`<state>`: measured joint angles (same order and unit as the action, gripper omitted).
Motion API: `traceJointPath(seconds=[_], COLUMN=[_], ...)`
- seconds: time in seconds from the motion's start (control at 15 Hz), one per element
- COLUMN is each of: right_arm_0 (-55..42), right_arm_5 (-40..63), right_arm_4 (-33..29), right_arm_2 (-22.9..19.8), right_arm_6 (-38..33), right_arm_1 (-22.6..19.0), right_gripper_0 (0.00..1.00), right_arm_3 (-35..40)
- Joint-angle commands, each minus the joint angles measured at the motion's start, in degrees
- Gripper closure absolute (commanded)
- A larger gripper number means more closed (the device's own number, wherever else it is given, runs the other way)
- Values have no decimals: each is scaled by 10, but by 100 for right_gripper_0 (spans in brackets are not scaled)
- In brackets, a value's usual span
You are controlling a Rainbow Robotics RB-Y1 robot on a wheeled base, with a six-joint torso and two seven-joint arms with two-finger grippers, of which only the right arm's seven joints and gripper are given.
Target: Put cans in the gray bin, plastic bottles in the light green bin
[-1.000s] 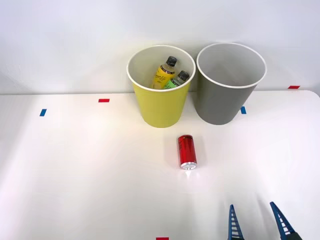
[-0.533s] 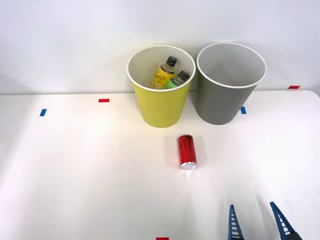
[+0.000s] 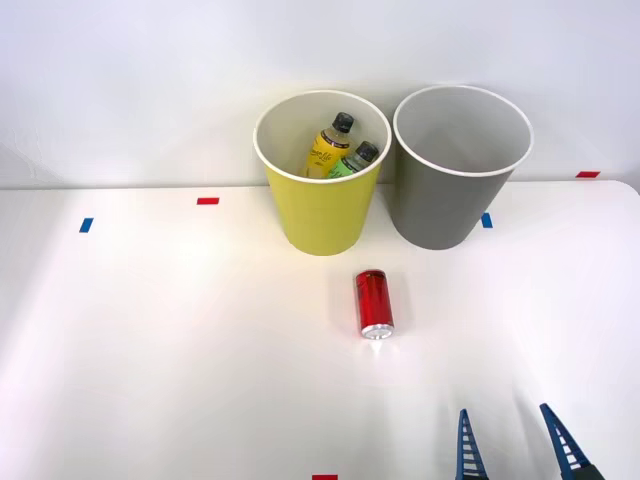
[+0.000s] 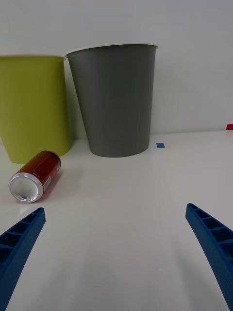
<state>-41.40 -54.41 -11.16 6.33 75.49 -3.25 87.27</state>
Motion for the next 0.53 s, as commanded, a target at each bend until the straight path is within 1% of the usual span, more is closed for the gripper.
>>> traceJointPath(seconds=[0.07, 0.53], right_arm_0=[0, 0], right_arm_5=[0, 0], right_arm_4=[0, 0], right_arm_2=[0, 0], right_arm_6=[0, 0], right_arm_1=[0, 0], right_gripper_0=[0, 0], right_arm_3=[0, 0])
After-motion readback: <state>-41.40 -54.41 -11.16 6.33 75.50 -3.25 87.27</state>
